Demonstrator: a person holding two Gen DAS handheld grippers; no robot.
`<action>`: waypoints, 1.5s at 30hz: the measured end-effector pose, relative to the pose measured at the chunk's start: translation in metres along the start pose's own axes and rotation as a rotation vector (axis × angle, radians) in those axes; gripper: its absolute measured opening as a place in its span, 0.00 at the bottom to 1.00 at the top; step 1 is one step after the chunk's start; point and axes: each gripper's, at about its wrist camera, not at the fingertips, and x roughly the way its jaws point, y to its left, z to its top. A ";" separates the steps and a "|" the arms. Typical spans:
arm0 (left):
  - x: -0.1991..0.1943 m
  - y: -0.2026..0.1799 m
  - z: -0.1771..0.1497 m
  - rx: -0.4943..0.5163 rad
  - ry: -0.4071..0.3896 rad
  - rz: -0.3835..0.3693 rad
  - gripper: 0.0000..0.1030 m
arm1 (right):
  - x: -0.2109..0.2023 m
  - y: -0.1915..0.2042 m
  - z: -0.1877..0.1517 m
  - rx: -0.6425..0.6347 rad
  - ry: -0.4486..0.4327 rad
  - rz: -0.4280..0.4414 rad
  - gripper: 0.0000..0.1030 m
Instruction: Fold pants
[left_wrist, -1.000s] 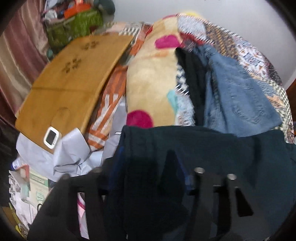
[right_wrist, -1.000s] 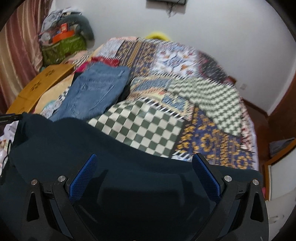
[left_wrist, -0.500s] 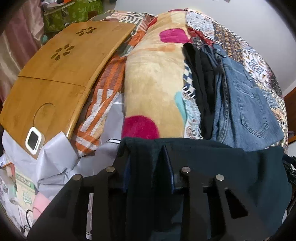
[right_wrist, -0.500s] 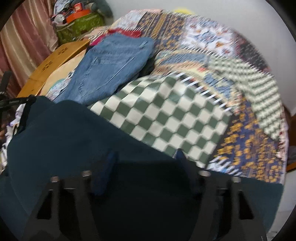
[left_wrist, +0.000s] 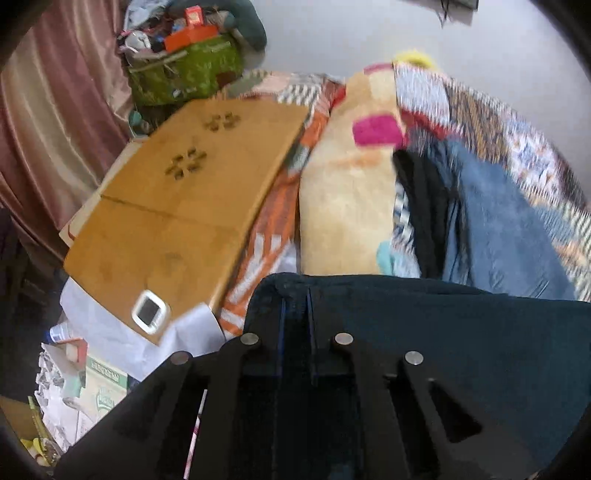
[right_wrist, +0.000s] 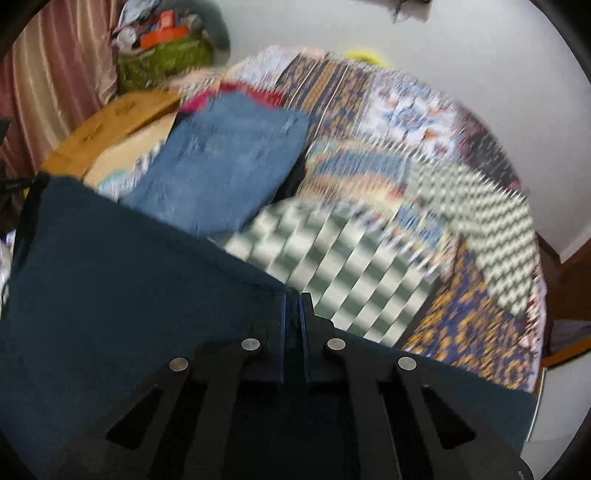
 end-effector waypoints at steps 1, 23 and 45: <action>-0.006 -0.001 0.004 0.007 -0.020 0.025 0.10 | -0.006 -0.003 0.006 0.016 -0.018 -0.005 0.01; -0.017 -0.006 -0.010 0.064 0.032 -0.108 0.09 | 0.016 0.010 0.002 -0.046 0.078 0.021 0.51; -0.074 0.008 -0.025 0.072 -0.046 -0.166 0.09 | -0.030 0.007 -0.006 0.062 -0.062 0.035 0.07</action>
